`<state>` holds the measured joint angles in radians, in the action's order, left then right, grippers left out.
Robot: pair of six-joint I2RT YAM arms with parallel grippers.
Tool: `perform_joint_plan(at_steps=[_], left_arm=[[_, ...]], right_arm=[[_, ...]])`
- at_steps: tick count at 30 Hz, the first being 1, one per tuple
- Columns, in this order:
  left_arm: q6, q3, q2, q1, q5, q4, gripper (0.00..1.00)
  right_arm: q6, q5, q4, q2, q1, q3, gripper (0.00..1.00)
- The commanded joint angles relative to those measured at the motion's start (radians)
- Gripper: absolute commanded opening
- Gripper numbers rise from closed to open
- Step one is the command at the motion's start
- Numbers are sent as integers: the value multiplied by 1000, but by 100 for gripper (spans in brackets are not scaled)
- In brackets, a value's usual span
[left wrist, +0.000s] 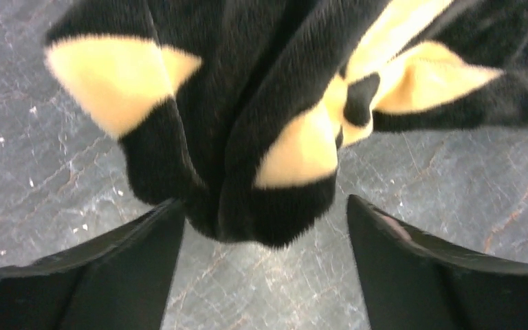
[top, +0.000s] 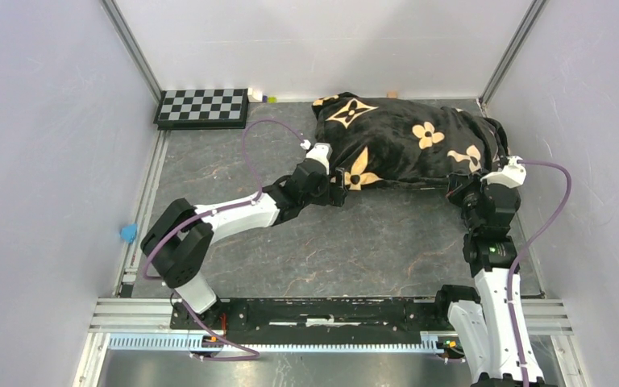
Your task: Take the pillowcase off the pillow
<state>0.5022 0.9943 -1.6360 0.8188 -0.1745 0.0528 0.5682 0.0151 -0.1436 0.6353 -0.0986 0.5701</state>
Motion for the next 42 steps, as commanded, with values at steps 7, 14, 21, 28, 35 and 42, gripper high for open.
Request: perform_joint_plan(at_steps=[7,14,21,28,35,42], left_arm=[[-80,100,-27,-24,6,-4,3],[-63,96,157,-24,-17,-76,2],[-22,111,406,-23,-23,-197,2],[-1,280,564,-24,47,-402,2],[-70,559,583,-34,-35,-661,2],[-60,737,466,-413,63,-853,2]], right_arm=[[-30,-12,53,-21,-3,65,0],[-54,-53,24,-12,-3,122,0],[-126,-66,-58,-2,-3,353,0],[-164,-98,-68,24,-3,655,0],[-83,-319,-89,214,-3,931,0],[151,-532,85,489,-3,825,23]])
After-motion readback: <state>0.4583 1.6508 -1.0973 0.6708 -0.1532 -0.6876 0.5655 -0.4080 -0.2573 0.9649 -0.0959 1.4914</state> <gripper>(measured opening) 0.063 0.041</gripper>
